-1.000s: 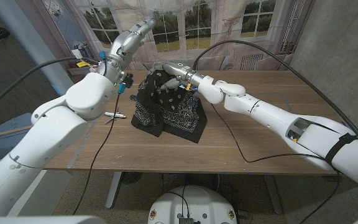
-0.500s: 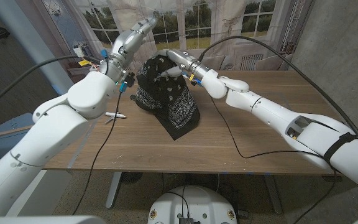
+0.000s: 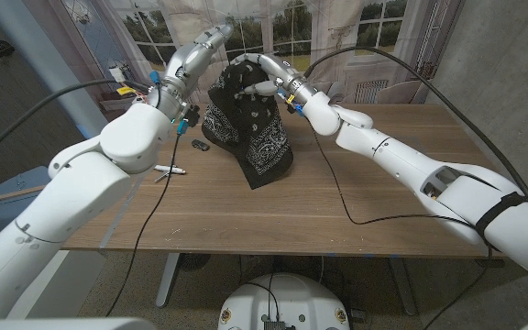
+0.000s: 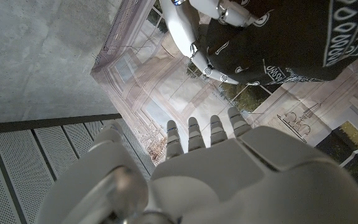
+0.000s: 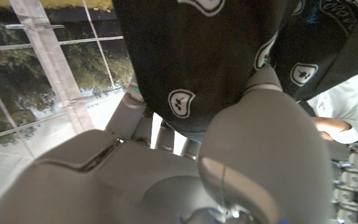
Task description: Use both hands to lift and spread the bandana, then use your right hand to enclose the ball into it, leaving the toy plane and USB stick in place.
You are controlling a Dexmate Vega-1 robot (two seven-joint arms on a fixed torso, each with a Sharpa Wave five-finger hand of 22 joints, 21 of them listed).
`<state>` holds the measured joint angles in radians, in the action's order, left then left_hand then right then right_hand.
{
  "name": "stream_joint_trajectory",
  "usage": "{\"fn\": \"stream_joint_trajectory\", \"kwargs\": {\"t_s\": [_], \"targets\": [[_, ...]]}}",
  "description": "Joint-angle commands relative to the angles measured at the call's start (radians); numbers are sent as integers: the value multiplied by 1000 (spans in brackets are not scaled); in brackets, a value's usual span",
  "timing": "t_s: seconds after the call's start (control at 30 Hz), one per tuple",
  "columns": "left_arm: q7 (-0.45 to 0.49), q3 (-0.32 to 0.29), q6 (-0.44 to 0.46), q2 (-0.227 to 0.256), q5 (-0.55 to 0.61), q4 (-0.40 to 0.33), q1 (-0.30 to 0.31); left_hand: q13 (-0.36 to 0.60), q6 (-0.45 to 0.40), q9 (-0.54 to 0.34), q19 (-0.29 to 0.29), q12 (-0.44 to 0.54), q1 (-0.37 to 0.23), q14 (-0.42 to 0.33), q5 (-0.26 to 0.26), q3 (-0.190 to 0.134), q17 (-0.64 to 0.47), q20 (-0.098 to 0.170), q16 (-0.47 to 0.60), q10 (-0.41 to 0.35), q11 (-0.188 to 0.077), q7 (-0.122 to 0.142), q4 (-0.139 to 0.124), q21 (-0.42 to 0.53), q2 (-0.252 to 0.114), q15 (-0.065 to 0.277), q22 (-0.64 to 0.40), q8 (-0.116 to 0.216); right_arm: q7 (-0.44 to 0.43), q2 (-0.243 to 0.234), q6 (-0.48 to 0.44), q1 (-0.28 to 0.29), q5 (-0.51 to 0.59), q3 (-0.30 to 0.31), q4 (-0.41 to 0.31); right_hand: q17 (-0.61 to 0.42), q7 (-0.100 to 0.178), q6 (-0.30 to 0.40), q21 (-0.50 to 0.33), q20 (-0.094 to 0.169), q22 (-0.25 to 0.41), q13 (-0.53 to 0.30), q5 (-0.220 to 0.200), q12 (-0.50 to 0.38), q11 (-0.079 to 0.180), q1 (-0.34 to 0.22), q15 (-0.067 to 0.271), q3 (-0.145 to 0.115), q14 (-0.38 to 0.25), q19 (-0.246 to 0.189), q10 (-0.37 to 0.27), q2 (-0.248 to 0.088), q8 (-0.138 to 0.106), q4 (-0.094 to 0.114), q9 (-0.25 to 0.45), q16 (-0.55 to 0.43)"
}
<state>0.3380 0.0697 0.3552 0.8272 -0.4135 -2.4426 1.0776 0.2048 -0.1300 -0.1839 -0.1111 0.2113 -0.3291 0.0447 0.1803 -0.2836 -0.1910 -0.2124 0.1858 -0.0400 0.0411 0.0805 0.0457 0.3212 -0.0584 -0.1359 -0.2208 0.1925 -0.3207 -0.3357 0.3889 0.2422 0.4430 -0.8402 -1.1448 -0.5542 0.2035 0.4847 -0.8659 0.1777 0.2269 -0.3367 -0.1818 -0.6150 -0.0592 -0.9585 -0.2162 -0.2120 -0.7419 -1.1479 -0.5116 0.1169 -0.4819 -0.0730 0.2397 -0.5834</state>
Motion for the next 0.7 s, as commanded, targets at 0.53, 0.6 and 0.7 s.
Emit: {"fn": "stream_joint_trajectory", "kwargs": {"t_s": [0.53, 0.6, 0.7], "targets": [[-59, 24, -42, 15, -51, 81, -60, 3, 2, -3, -9, 3, 8, 8, 2, -2, -2, -3, 7, 14, 6, -2, 7, -3, 0, -4, -3, 0, -67, -48, -72, -39, -15, -16, 162, -25, -142, 317, -35, 42, -2, -34, 2, -6, 49, -300, 439, -162, -347, 55, -281, -268, -35, -87, 5, 36], [-58, 32, -46, 14, -49, 86, -67, 3, 2, -3, -9, 3, 8, 9, 2, -2, -2, -3, 7, 15, 6, -2, 7, -3, 0, -4, -3, 0, -57, -70, -79, -38, 3, -25, 141, -31, -153, 330, -41, 44, -1, -39, 2, -8, 48, -315, 439, -168, -347, 64, -279, -270, -41, -92, 5, 43], [-67, 44, -54, 14, -54, 97, -81, 3, 3, -3, -9, 3, 9, 9, 2, -2, -2, -3, 8, 15, 8, -2, 8, -3, 0, -4, -3, 0, -51, -102, -109, -30, 45, -39, 100, -37, -163, 345, -50, 45, 0, -45, 3, -8, 51, -341, 443, -178, -340, 77, -275, -266, -46, -102, 4, 55]]}}
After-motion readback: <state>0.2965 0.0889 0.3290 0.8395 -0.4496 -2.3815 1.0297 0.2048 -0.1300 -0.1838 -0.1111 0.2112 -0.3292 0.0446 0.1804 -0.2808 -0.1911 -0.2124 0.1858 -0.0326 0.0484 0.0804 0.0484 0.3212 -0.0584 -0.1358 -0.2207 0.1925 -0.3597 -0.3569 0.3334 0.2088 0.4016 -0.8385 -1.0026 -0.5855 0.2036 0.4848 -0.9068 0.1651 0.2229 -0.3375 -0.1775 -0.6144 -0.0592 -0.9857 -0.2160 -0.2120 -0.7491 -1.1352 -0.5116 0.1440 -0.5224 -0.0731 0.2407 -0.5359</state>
